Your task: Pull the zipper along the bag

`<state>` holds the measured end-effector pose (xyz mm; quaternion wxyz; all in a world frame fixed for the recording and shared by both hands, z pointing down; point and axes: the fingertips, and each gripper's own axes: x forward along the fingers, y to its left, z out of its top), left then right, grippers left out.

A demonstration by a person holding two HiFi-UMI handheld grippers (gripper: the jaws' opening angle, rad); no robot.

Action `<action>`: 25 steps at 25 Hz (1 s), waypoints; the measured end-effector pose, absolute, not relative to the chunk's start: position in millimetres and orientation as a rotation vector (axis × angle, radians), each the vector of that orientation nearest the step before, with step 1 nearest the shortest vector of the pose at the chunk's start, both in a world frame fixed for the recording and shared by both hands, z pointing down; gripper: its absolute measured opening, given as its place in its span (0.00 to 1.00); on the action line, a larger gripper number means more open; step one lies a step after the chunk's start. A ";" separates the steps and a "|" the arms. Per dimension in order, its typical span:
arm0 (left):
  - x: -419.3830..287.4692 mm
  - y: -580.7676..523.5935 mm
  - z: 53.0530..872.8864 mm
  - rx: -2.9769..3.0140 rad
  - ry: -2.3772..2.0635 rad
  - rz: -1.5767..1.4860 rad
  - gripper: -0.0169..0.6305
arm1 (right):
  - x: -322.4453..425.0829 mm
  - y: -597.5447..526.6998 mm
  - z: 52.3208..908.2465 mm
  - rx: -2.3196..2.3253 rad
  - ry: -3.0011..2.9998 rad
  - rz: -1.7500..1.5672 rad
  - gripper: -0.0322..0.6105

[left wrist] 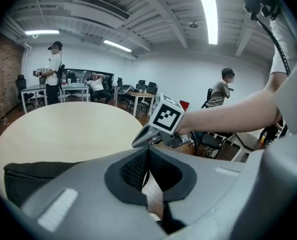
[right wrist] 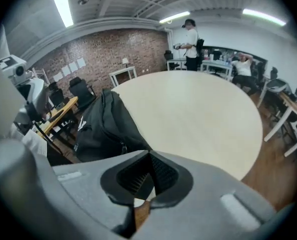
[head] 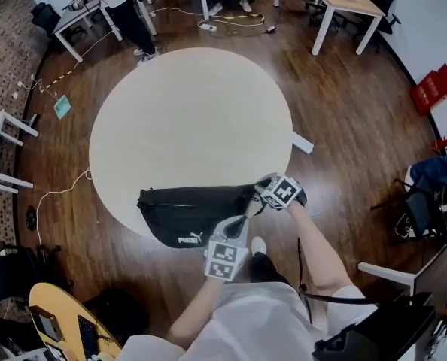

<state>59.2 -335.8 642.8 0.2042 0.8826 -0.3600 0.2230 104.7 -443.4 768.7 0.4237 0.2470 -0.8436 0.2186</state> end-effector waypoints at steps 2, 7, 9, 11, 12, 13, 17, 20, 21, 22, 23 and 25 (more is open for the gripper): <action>67.8 -340.4 655.6 2.394 -1.004 0.619 0.05 | 99.3 -446.4 796.0 0.509 -2.057 0.570 0.03; 83.6 -348.0 693.2 2.216 -0.964 0.632 0.12 | 90.7 -445.4 826.9 0.264 -1.949 0.497 0.04; 90.2 -351.6 708.2 2.134 -0.942 0.605 0.18 | 89.4 -446.8 827.4 0.219 -1.920 0.534 0.04; 95.0 -357.0 722.5 2.031 -0.950 0.552 0.31 | 88.5 -446.6 828.1 0.198 -1.904 0.597 0.04; 96.0 -360.3 729.4 1.971 -0.965 0.517 0.35 | 87.7 -446.0 828.1 0.191 -1.900 0.622 0.04; 96.3 -364.1 736.0 1.909 -0.984 0.481 0.37 | 86.8 -445.6 827.7 0.185 -1.899 0.636 0.04; 94.8 -380.8 760.7 1.719 -1.069 0.374 0.43 | 85.5 -445.5 826.2 0.174 -1.914 0.639 0.04; 101.0 -390.3 777.6 1.634 -1.078 0.292 0.48 | 87.3 -446.1 826.0 0.176 -1.924 0.645 0.04; 102.0 -392.8 781.5 1.604 -1.079 0.262 0.45 | 87.5 -446.2 826.1 0.176 -1.922 0.640 0.04; 101.6 -395.3 784.4 1.577 -1.088 0.240 0.40 | 87.5 -446.4 826.4 0.176 -1.920 0.634 0.04; 100.6 -397.2 786.6 1.561 -1.102 0.231 0.29 | 87.8 -446.7 826.6 0.177 -1.917 0.629 0.04; 101.1 -396.6 787.8 1.562 -1.108 0.248 0.07 | 89.5 -447.3 827.2 0.182 -1.916 0.624 0.04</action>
